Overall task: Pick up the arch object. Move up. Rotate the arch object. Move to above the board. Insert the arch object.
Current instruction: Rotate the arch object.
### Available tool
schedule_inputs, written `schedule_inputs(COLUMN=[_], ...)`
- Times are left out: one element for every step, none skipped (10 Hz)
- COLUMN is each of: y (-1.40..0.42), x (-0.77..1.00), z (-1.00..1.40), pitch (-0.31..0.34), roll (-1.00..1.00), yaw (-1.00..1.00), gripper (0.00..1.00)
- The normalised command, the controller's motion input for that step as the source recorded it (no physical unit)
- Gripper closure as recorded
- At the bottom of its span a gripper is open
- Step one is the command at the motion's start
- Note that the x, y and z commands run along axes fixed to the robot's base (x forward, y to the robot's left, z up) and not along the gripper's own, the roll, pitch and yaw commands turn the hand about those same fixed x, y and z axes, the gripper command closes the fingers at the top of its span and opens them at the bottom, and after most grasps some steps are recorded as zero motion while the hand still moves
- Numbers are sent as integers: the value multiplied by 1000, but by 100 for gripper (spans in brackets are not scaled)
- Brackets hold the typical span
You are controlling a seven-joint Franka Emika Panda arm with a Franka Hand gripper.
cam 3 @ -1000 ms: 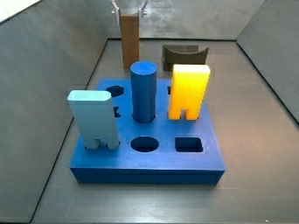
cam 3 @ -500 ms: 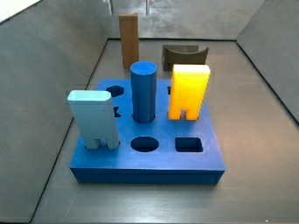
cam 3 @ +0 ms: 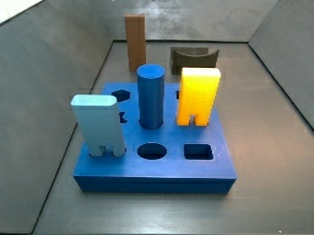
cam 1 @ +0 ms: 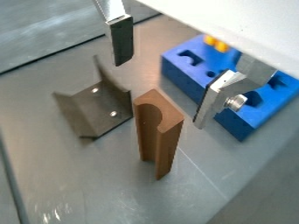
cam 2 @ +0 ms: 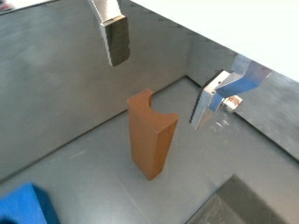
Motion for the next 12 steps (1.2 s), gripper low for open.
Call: schedule_inputs(y=[2,2,1,1,1,0,0,0,0,0,-1,-1], x=[28,29,29,29,30,30,30,30,30,30,30,30], z=[-32,-28,-26,-26,-26,-25,-25,-25,-25,-24,-24,-24], pitch=[6,6,6,6,6,7,7,7,7,7,8,8], roll=[-2,-2,-2,-2,-2,-2,-2,-2,-2,-2,-2,-3], yaw=[1000,1000,1000,1000,1000,1000,1000,1000,1000,1000,1000,1000], gripper=[0,0,0,0,0,0,0,0,0,0,0,0])
